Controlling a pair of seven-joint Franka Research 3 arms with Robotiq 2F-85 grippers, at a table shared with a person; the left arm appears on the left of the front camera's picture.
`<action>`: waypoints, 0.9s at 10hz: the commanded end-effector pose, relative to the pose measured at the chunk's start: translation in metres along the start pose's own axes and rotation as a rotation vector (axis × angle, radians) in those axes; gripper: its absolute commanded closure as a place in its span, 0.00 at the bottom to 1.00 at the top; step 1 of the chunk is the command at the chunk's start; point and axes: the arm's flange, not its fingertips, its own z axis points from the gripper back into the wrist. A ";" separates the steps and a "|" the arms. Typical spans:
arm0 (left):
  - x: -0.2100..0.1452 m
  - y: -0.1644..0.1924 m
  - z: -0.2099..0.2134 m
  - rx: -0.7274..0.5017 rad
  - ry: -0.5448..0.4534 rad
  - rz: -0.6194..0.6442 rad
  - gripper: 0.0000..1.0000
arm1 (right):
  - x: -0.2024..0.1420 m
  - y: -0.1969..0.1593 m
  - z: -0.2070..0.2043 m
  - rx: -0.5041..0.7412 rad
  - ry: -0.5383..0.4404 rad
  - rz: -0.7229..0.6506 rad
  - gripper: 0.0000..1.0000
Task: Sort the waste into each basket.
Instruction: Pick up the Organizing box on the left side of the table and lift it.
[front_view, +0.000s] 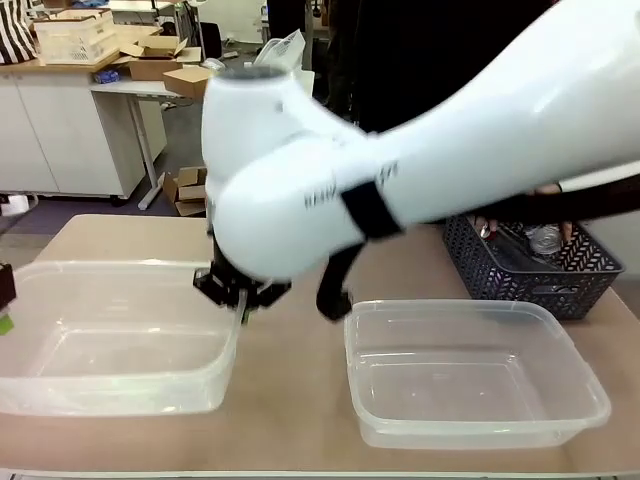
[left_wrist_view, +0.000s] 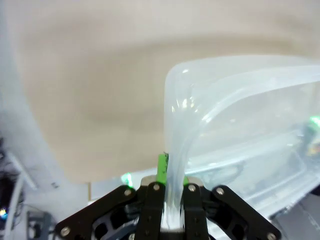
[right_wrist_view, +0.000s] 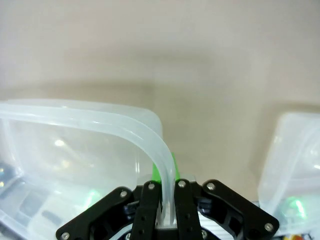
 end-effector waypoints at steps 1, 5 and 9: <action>0.000 -0.016 0.075 0.038 -0.050 -0.012 1.00 | 0.014 -0.007 0.082 -0.132 -0.014 0.042 1.00; -0.010 -0.038 0.080 0.005 -0.085 -0.016 1.00 | 0.002 0.003 0.094 -0.046 -0.030 0.012 1.00; 0.001 -0.057 0.089 -0.095 -0.127 -0.043 0.95 | 0.010 -0.019 0.120 -0.034 -0.022 -0.014 0.96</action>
